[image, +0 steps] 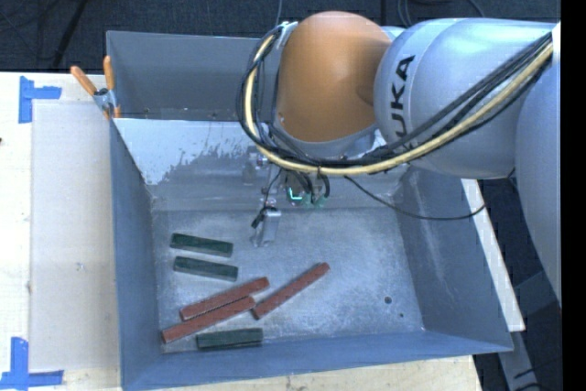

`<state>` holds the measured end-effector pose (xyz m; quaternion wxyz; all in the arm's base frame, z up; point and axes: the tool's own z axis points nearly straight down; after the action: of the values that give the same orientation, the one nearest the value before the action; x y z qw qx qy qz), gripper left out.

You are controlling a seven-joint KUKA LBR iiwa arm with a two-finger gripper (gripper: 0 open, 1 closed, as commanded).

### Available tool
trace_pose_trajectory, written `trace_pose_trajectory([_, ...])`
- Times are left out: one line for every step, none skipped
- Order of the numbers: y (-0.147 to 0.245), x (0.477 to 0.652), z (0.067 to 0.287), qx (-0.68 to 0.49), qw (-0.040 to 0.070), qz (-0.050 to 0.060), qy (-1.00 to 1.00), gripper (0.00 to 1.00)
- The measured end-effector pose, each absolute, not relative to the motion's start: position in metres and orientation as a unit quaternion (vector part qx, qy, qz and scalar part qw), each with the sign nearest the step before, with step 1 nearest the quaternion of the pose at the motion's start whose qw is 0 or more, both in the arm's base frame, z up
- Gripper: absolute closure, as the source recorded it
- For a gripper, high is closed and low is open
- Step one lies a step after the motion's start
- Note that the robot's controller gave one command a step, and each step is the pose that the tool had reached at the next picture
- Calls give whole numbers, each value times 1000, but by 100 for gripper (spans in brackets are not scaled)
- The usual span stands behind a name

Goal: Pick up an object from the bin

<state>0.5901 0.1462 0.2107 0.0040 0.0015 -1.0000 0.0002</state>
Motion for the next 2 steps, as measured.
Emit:
trace_pose_trajectory([145, 592, 215, 0, 0, 0, -1000, 0])
trace_pose_trajectory([188, 585, 144, 12, -2, -1, -1000, 0])
